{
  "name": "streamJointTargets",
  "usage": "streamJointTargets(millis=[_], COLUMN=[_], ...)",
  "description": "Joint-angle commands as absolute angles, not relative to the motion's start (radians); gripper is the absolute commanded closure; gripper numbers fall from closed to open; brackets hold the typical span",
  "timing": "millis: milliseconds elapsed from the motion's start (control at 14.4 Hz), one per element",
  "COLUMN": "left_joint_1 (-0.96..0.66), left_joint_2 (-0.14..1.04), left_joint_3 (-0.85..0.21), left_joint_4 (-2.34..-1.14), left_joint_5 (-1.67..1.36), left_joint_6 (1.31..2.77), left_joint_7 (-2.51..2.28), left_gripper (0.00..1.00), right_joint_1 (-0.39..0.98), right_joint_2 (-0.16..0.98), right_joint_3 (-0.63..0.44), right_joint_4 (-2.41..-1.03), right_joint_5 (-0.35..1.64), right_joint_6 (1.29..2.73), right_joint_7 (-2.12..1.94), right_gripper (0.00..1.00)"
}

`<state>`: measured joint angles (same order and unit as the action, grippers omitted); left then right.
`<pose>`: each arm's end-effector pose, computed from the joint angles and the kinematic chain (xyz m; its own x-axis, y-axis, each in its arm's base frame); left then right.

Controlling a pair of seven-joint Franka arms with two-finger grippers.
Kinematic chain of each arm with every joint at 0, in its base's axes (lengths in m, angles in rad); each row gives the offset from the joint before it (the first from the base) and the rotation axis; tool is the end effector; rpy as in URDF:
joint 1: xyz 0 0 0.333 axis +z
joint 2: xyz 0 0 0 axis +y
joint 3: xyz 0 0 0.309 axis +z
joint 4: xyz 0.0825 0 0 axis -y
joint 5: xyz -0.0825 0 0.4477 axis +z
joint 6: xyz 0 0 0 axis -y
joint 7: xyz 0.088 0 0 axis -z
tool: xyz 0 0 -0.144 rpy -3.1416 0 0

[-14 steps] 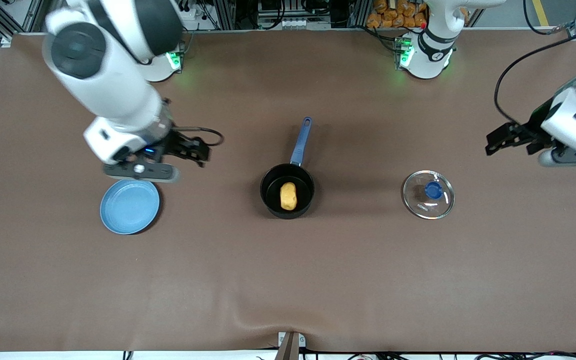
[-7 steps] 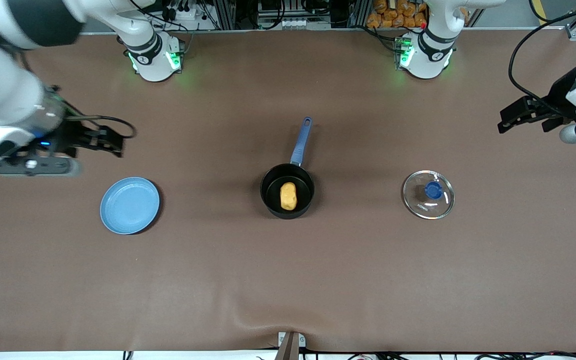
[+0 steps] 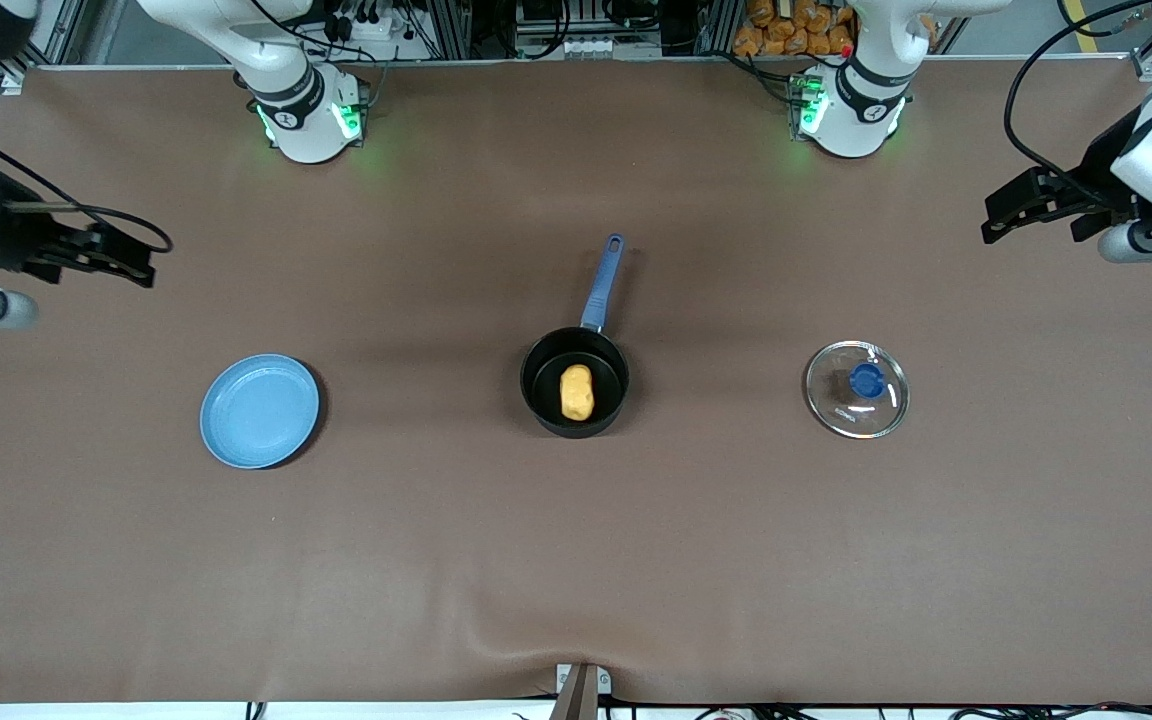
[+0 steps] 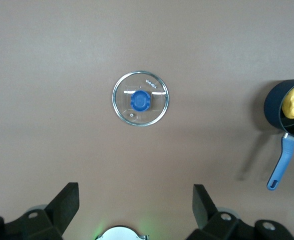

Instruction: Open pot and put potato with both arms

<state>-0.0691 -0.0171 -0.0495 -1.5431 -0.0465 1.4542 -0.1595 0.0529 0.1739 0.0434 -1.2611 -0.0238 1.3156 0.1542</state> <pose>0.5931 -0.0781 0.5960 0.9963 0.0358 -0.0780 0.0385 -0.9987 0.0336 0.6350 0.0549 0.6121 0.9913 -0.0642 -0.1150 -0.0607 -0.9976 0.0342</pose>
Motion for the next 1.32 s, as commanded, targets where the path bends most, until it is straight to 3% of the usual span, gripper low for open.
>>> streamJointTargets(millis=[0,139,556,903,1250], left_joint_1=[-0.034,-0.035,-0.037,-0.011,-0.012], left_joint_2=[-0.049,-0.049,-0.063,-0.121,-0.103], left_joint_3=[-0.084,-0.086,-0.107,-0.112,-0.110], left_joint_4=[-1.583,-1.575,-1.575,-1.641,-1.614], left_joint_5=[-0.045,-0.040,0.025,0.025,0.025], left_joint_6=[1.454,1.451,1.450,1.528,1.528], left_joint_7=[-0.169,-0.169,-0.170,-0.170,-0.155], left_gripper=[0.00,0.00,0.00,0.00,0.00], right_joint_1=[-0.005,0.000,-0.021,-0.014,-0.012], right_joint_2=[0.086,0.055,0.043,0.044,0.044], right_joint_3=[0.061,0.061,0.055,-0.023,-0.025], right_joint_4=[-1.412,-1.491,-1.493,-1.503,-1.513], right_joint_5=[0.014,0.014,0.020,0.020,0.021], right_joint_6=[1.362,1.426,1.526,1.511,1.497], right_joint_7=[0.137,0.130,-0.022,-0.006,-0.005], right_gripper=[0.00,0.00,0.00,0.00,0.00])
